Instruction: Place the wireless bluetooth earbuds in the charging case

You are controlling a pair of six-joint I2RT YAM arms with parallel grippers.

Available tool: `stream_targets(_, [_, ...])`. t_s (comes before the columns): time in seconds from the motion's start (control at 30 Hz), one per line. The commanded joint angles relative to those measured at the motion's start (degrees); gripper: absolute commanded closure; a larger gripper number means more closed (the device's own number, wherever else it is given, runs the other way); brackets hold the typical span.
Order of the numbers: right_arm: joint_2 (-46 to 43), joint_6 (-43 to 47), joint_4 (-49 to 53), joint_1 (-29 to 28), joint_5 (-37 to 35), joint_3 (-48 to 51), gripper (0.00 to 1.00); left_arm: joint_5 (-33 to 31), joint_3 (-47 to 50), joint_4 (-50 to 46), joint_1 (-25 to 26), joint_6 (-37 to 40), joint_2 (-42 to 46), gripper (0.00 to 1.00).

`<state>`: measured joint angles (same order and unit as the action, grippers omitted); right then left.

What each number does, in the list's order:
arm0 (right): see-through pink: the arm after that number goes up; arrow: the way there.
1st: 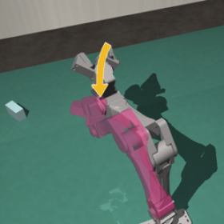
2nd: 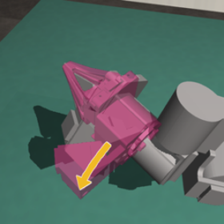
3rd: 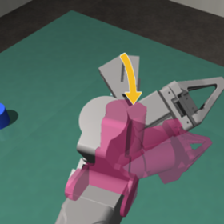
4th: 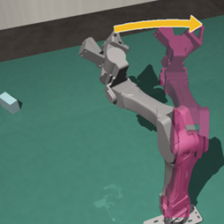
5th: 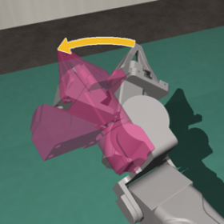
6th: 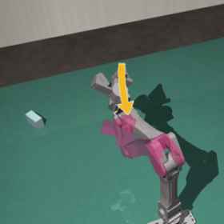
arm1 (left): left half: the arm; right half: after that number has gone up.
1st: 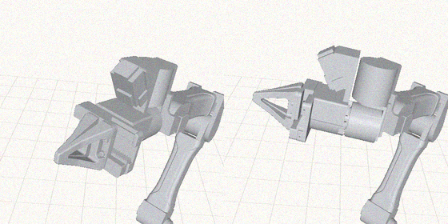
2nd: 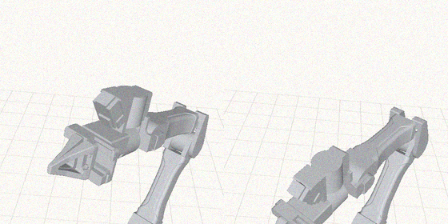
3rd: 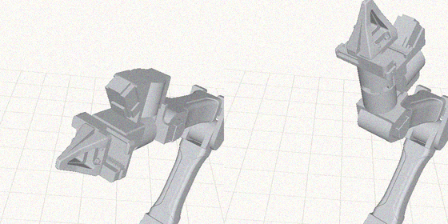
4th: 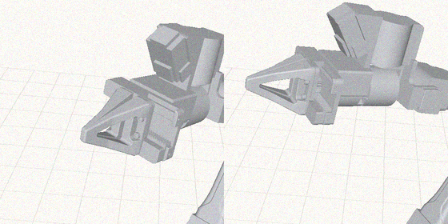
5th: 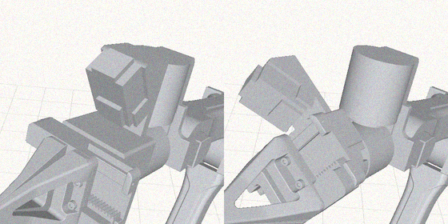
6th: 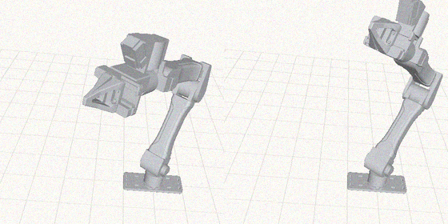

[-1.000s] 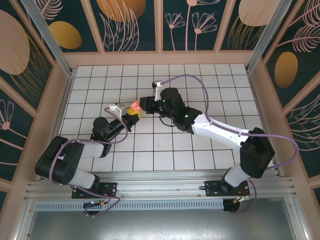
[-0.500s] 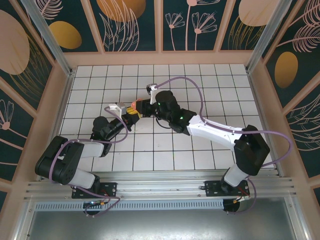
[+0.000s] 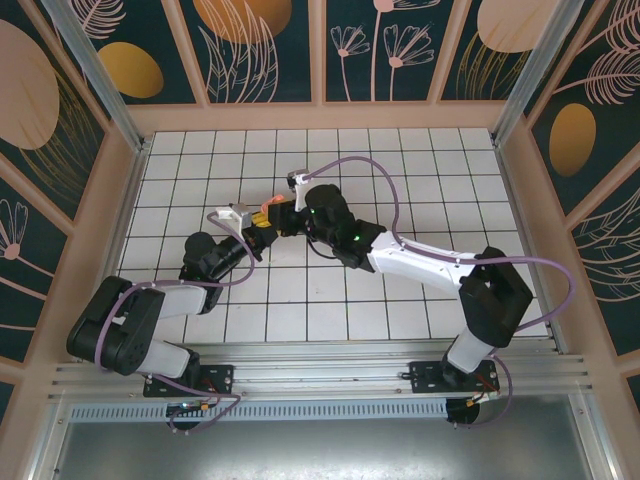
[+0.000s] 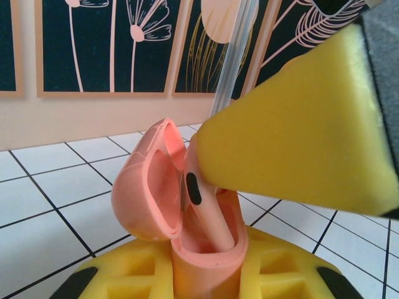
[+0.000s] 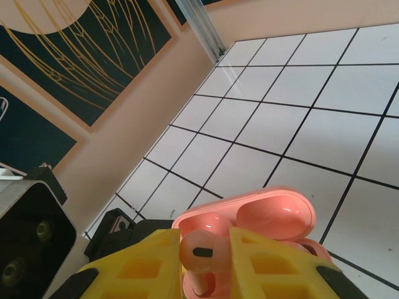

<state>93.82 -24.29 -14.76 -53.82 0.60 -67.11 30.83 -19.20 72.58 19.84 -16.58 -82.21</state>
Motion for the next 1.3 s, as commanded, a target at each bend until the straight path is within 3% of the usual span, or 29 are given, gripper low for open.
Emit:
stream_targets(0.0, [1.01,2.22,1.20,-1.33,-2.82,-1.19,0.78,0.95,-2.21,3.02,0.37,-0.18,2.27,0.90])
stream_targets(1.27, [-5.90,3.90,-0.97,-1.38,-4.59,7.58,0.78,3.77,0.99,2.39,0.40,12.75,8.87,0.90])
